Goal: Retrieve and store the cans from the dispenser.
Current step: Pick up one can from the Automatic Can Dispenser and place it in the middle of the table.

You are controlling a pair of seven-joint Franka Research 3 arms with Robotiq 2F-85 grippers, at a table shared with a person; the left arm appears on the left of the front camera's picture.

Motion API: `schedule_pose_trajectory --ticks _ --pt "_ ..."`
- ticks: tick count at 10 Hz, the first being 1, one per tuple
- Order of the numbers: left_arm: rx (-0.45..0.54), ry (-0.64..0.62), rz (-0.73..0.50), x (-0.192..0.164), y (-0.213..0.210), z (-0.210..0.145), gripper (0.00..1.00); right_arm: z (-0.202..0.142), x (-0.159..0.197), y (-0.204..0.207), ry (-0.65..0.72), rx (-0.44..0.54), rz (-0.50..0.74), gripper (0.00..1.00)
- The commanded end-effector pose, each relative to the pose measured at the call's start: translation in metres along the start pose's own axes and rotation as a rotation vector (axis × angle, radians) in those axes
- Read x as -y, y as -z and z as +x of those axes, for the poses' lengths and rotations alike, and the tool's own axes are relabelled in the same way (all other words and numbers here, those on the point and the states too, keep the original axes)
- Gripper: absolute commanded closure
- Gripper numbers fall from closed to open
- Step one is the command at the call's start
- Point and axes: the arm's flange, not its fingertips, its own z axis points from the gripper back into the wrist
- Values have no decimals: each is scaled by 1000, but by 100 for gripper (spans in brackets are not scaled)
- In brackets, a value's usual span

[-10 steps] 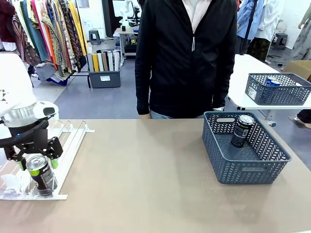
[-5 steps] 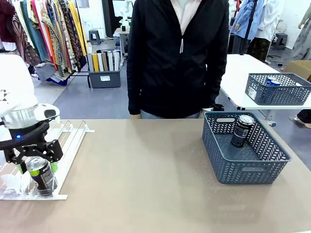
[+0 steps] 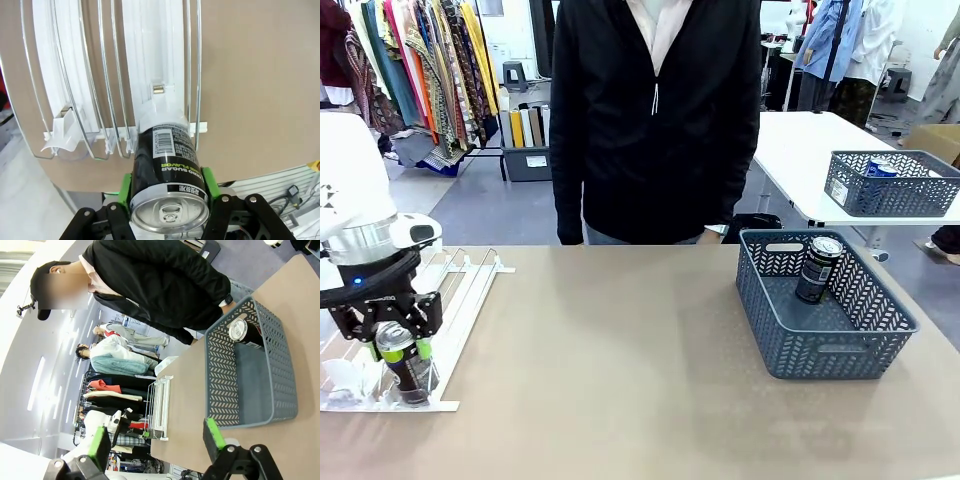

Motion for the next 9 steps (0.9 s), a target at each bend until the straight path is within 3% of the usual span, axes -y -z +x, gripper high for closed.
schedule_pose_trajectory --ticks 1,6,9 --pt "8 -5 -24 -2 0 4 100 1 -1 2 -21 15 27 0" --pt "64 -9 -36 -8 -18 -2 100 1 -1 2 -21 15 27 0" --pt "229 46 -61 -20 -109 -29 100 1 -1 2 -21 15 27 0"
